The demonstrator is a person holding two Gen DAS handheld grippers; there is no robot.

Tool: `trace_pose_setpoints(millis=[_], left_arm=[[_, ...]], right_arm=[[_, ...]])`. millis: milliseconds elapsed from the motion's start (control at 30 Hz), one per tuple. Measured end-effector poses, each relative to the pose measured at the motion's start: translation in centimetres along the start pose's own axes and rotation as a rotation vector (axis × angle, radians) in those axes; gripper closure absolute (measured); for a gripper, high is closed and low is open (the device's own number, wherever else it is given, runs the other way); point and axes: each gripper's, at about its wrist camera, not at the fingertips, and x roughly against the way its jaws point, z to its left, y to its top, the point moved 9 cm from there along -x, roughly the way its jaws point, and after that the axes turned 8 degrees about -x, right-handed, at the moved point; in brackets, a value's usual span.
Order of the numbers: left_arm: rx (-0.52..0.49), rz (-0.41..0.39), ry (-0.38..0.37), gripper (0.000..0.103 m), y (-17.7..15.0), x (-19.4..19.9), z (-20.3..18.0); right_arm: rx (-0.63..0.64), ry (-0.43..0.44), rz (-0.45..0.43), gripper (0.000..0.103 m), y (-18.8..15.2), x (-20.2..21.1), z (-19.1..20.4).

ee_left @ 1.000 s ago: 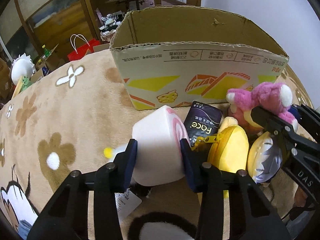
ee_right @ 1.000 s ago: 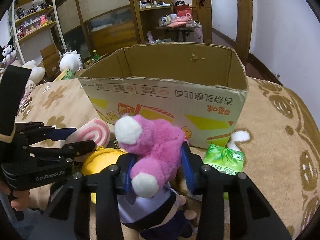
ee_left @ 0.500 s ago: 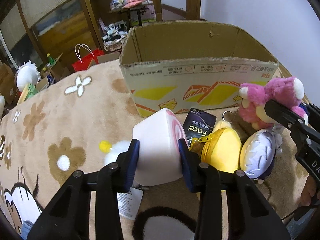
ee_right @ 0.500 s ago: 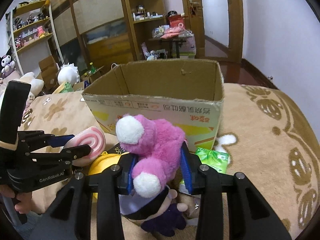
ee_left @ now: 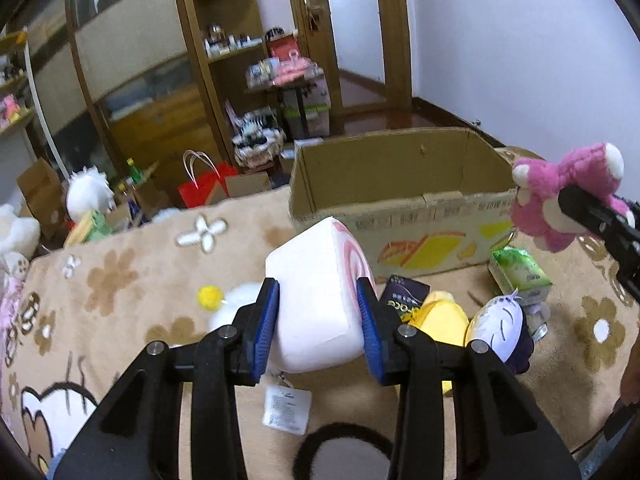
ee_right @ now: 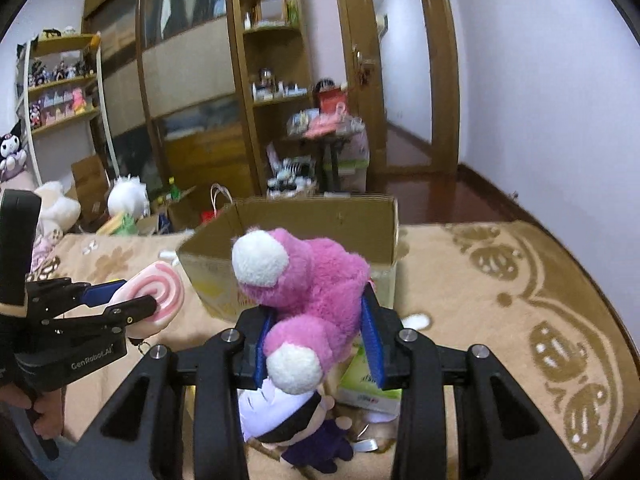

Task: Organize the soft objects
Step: 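Carry the roll cushion with the left tool while the right tool carries the pink bear into the box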

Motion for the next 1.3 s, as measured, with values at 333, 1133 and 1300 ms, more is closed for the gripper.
trace_pose_setpoints(millis=[333, 1133, 1300], left_arm=[[-0.042, -0.124, 0.034, 0.066, 4.5, 3.8, 1.1], [-0.001, -0.139, -0.05, 0.065, 9.6, -1.2, 2.5], [0.013, -0.131, -0.078, 0.065, 9.8, -3.1, 1.7]], right_arm=[[0.021, 0.004, -0.055, 0.063, 3.7, 1.3, 1.0], [0.035, 0.061, -0.052, 0.063, 7.7, -3.9, 0.8], [0.018, 0.1, -0.052, 0.063, 7.6, -4.8, 0.8]])
